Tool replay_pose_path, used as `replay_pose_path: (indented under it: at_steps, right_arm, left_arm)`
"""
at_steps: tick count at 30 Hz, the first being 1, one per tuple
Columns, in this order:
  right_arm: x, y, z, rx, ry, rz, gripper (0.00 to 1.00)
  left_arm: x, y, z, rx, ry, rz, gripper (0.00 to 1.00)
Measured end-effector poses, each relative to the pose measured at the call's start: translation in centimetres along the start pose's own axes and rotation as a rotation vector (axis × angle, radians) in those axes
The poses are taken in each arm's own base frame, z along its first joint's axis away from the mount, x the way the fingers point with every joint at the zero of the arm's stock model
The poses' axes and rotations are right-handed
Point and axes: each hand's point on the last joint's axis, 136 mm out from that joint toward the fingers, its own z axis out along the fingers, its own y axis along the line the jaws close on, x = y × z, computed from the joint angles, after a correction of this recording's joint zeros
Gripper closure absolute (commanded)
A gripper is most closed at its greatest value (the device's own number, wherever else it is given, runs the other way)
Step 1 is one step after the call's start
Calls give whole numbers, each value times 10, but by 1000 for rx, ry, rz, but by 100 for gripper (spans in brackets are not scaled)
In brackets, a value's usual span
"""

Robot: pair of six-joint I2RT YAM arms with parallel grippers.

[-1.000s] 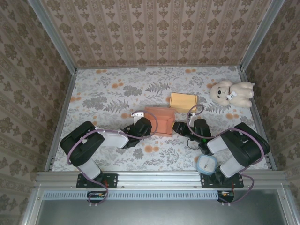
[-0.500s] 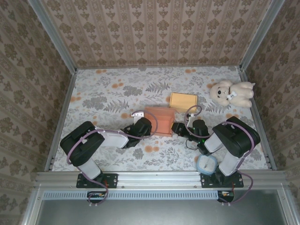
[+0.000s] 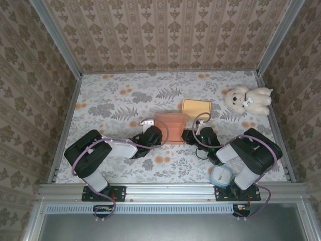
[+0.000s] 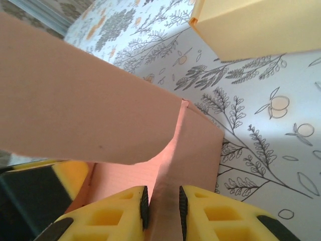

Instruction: Fold the paper box

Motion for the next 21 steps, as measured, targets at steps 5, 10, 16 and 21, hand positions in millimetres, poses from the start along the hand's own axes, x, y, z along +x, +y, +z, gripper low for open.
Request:
replay_pose_path:
  at_steps: [5, 10, 16, 21]
  right_arm:
    - [-2, 2, -1, 146, 21, -139, 74]
    - [-2, -4, -1, 249, 68, -237, 74]
    - [-1, -5, 0, 295, 116, -297, 73]
    - [-1, -5, -2, 347, 151, -351, 73]
  left_arm:
    - [0, -1, 0, 6, 0, -6, 55]
    - [0, -1, 0, 13, -4, -10, 56]
    - [1, -1, 0, 19, -6, -15, 55]
    - [3, -1, -2, 29, -5, -17, 56]
